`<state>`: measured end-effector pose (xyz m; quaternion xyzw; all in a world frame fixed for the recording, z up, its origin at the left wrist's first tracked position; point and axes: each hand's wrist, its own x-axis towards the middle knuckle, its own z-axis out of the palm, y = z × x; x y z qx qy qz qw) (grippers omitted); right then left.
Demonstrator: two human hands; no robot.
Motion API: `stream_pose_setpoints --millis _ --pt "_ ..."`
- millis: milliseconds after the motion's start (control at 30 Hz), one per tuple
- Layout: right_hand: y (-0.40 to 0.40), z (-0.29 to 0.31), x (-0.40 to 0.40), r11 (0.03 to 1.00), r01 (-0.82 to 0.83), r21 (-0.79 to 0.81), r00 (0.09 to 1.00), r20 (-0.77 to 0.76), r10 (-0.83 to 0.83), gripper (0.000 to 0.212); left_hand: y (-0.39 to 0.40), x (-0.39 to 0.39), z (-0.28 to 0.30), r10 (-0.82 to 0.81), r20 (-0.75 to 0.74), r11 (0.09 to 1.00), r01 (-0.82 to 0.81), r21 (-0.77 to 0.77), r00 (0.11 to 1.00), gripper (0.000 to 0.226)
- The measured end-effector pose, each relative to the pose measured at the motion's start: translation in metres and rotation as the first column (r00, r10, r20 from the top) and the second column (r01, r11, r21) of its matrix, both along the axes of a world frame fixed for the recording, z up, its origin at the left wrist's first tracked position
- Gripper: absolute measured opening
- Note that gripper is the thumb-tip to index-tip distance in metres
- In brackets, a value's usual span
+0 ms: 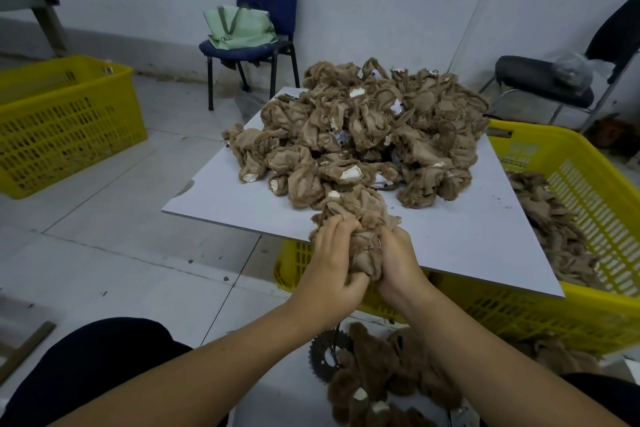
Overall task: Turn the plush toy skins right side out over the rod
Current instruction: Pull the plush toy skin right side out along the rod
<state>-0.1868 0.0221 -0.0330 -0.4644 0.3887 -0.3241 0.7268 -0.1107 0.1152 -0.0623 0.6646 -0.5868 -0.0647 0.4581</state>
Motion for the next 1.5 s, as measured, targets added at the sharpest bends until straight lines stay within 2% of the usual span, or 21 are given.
stream_pose_setpoints --millis 67,100,133,200,267,300,367,433,467,567,700,867,967,1033,1133,1300,1433,1500 --pt "-0.004 -0.001 -0.003 0.999 -0.029 -0.044 0.997 -0.069 0.026 0.028 -0.001 0.005 0.009 -0.049 -0.06 0.998 0.047 -0.034 0.997 0.032" --pt "-0.004 -0.001 -0.003 0.997 -0.044 -0.069 0.994 -0.107 0.036 0.03 -0.005 0.008 0.014 -0.023 -0.086 0.998 0.018 -0.063 0.996 0.018" --pt "-0.002 0.0 -0.002 0.994 -0.058 -0.093 0.989 -0.143 0.044 0.032 -0.009 0.01 0.019 0.034 -0.095 0.994 -0.044 -0.104 0.995 0.014" --pt "0.004 0.001 -0.001 0.989 -0.052 -0.142 0.985 -0.169 0.028 0.027 -0.018 0.014 0.024 0.17 -0.042 0.969 -0.175 -0.172 0.985 0.029" --pt "0.008 0.004 -0.001 0.982 0.01 -0.189 0.992 -0.123 -0.034 0.016 -0.025 0.015 0.024 0.188 0.003 0.97 -0.185 -0.16 0.982 0.033" --pt "0.007 0.005 -0.001 0.973 0.061 -0.222 0.99 -0.111 -0.088 0.019 -0.026 0.015 0.023 0.163 -0.015 0.976 -0.163 -0.142 0.987 0.033" --pt "0.002 0.006 -0.005 0.895 0.179 -0.41 0.943 -0.187 -0.274 0.037 -0.029 0.014 0.02 0.13 -0.085 0.982 -0.14 -0.13 0.988 0.034" --pt "0.0 0.007 -0.011 0.728 0.172 -0.664 0.884 -0.222 -0.412 0.056 -0.03 0.011 0.018 0.127 -0.114 0.979 -0.143 -0.143 0.985 0.034" --pt "-0.001 0.006 -0.012 0.652 0.135 -0.746 0.889 -0.199 -0.412 0.06 -0.03 0.009 0.017 0.125 -0.121 0.979 -0.142 -0.149 0.985 0.033" --pt "-0.008 0.006 -0.016 0.547 -0.036 -0.836 0.946 -0.205 -0.252 0.043 -0.028 0.008 0.017 0.112 -0.142 0.978 -0.134 -0.159 0.984 0.025" --pt "-0.021 0.005 -0.025 0.459 -0.22 -0.861 0.956 -0.284 -0.073 0.017 -0.025 0.007 0.015 0.127 -0.127 0.983 -0.142 -0.12 0.984 0.024" --pt "-0.022 0.007 -0.033 0.426 -0.249 -0.869 0.962 -0.274 0.005 0.023 -0.023 0.003 0.014 0.156 -0.009 0.985 -0.156 -0.068 0.988 0.016" --pt "-0.02 0.01 -0.034 0.389 -0.237 -0.89 0.967 -0.255 0.006 0.013 -0.023 0.002 0.015 0.161 0.0 0.986 -0.161 -0.045 0.987 0.016" --pt "-0.019 0.011 -0.033 0.426 -0.185 -0.885 0.978 -0.206 -0.003 0.011 -0.023 0.004 0.016 0.158 0.003 0.987 -0.158 -0.026 0.987 0.018" --pt "-0.019 0.013 -0.033 0.538 -0.124 -0.834 0.988 -0.155 -0.012 0.012 -0.022 0.003 0.016 0.139 0.008 0.99 -0.138 -0.027 0.99 0.014" --pt "-0.02 0.007 -0.027 0.631 -0.072 -0.772 0.972 -0.197 -0.13 0.014 -0.024 0.005 0.016 0.152 0.022 0.988 -0.151 -0.026 0.988 0.016" --pt "-0.03 0.003 -0.023 0.82 0.061 -0.569 0.942 -0.237 -0.235 0.025 -0.026 0.004 0.014 0.154 0.017 0.988 -0.153 -0.033 0.988 0.016" --pt "-0.032 0.002 -0.021 0.868 0.09 -0.488 0.945 -0.234 -0.23 0.029 -0.027 0.006 0.013 0.167 0.009 0.985 -0.166 -0.039 0.986 0.016"
